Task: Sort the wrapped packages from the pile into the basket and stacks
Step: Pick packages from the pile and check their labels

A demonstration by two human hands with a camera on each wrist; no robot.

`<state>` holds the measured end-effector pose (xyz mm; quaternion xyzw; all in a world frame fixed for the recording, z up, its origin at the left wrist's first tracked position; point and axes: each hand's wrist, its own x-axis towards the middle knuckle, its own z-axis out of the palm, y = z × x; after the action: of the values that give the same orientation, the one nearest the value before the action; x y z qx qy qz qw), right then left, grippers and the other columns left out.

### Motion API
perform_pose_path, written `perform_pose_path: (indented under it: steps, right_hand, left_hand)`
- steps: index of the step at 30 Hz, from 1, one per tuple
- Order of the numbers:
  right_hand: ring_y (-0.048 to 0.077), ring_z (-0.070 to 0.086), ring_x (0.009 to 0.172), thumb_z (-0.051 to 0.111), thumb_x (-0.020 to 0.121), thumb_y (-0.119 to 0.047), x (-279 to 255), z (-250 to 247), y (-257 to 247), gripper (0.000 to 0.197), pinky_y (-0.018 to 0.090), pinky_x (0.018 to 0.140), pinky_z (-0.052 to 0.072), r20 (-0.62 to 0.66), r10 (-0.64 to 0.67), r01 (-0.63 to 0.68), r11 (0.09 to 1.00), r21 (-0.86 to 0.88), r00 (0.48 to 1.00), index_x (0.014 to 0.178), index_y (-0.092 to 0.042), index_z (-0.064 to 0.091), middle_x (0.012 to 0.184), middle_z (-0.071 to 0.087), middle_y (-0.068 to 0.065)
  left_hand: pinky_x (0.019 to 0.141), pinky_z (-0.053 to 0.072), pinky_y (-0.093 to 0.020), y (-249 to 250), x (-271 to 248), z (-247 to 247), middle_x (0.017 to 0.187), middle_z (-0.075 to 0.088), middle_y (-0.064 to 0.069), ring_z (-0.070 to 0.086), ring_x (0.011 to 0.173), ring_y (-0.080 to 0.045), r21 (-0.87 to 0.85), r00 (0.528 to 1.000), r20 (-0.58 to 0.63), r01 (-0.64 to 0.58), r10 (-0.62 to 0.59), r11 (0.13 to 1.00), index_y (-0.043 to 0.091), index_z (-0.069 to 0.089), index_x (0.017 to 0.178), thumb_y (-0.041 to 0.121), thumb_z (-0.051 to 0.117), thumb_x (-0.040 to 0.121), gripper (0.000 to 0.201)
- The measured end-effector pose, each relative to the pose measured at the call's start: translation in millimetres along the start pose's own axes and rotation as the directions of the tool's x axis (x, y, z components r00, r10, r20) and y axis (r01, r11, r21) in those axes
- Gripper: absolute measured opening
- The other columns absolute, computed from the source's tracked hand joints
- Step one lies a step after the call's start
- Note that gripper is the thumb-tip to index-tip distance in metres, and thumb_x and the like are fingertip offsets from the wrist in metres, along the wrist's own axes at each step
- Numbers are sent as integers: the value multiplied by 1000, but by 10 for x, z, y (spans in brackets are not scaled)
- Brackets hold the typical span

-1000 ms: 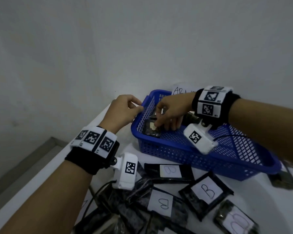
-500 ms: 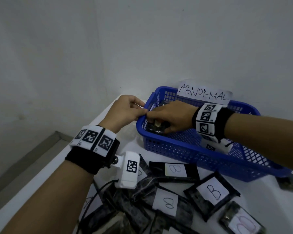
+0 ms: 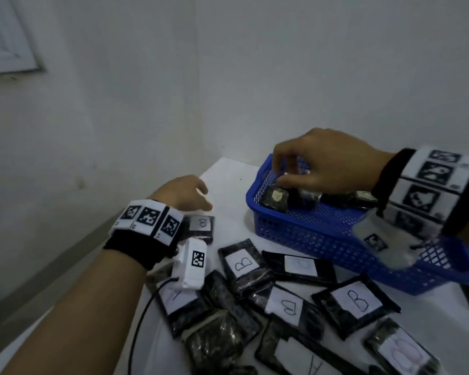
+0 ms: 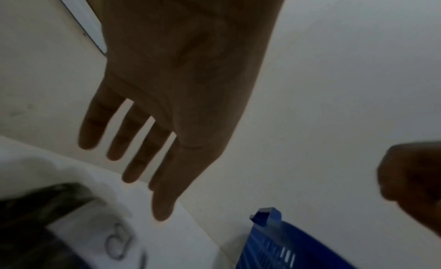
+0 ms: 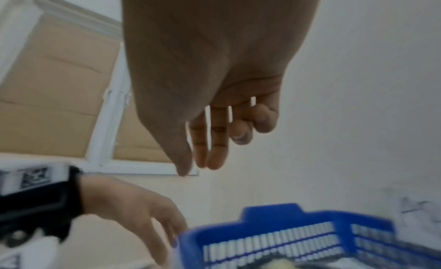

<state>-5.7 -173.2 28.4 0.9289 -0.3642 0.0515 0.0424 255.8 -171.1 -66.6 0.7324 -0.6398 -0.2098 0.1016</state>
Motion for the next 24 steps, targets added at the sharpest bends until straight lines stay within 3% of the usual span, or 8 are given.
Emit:
perform_pose_path:
  steps: [4, 7, 9, 12, 14, 17, 20, 24]
  right_hand:
    - [4, 51, 78, 60, 92, -56, 4, 197, -680, 26, 30, 73, 45, 41, -10, 9, 1000, 17, 999, 109, -37, 60, 87, 66, -15]
    - [10, 52, 86, 59, 91, -60, 70, 358, -889, 34, 30, 74, 41, 92, 40, -44, 998, 41, 995, 114, -35, 59, 93, 61, -14]
    - [11, 51, 86, 60, 91, -59, 55, 395, -911, 37, 31, 76, 42, 94, 75, -82, 994, 76, 993, 117, -33, 59, 89, 54, -15]
    - [10, 49, 86, 60, 91, -57, -64, 418, -887, 45, 32, 77, 41, 11, 125, -125, 981, 149, 992, 126, -29, 54, 88, 46, -16]
    - [12, 53, 95, 59, 91, -59, -191, 400, -851, 55, 33, 83, 45, -56, 184, -163, 951, 262, 981, 135, -27, 47, 107, 53, -10]
    - [11, 61, 101, 55, 94, -57, -411, 396, -784, 55, 33, 87, 50, -116, 312, -201, 811, 549, 943, 139, -27, 45, 113, 60, -10]
    - [14, 71, 84, 60, 97, -43, -689, 405, -681, 32, 38, 73, 61, -162, 437, -128, 562, 818, 885, 123, -25, 58, 107, 67, -4]
    - [23, 73, 76, 66, 97, -25, -1131, 359, -482, 22, 40, 68, 63, -226, 582, -36, 404, 914, 781, 116, -14, 63, 106, 70, 10]
  left_hand:
    - [78, 47, -27, -107, -133, 74, 110, 65, -2, 61, 98, -22, 37, 994, 83, 73, -76, 997, 13, 71, 114, 27, 82, 80, 39]
    - [89, 56, -35, -109, -227, 76, 103, 67, -6, 66, 96, -23, -69, 997, 37, 72, -70, 995, 11, 70, 111, 25, 83, 78, 38]
    - [84, 60, -38, -128, -331, 26, 99, 70, -10, 69, 93, -24, -186, 998, 0, 55, -56, 981, 4, 70, 105, 25, 80, 82, 32]
    - [62, 57, -22, -129, -597, -86, 92, 71, -12, 67, 78, -16, -515, 996, -87, -36, -11, 857, 5, 68, 92, 17, 70, 91, 13]
    - [63, 57, -20, -64, -806, -154, 89, 69, -10, 66, 73, -12, -666, 990, -130, -125, 50, 735, 5, 68, 95, 15, 67, 94, 10]
    - [65, 57, -21, 171, -1043, -182, 93, 70, -9, 67, 79, -13, -765, 963, -181, -267, 202, 587, 3, 68, 109, 16, 65, 95, 20]
    - [70, 59, -26, 533, -1127, -100, 98, 72, -7, 68, 85, -15, -776, 909, -208, -378, 360, 505, 7, 68, 113, 17, 65, 94, 21]
    - [78, 61, -33, 1053, -1095, 132, 104, 71, -8, 68, 90, -17, -830, 858, -172, -391, 483, 399, 11, 68, 114, 20, 63, 93, 23]
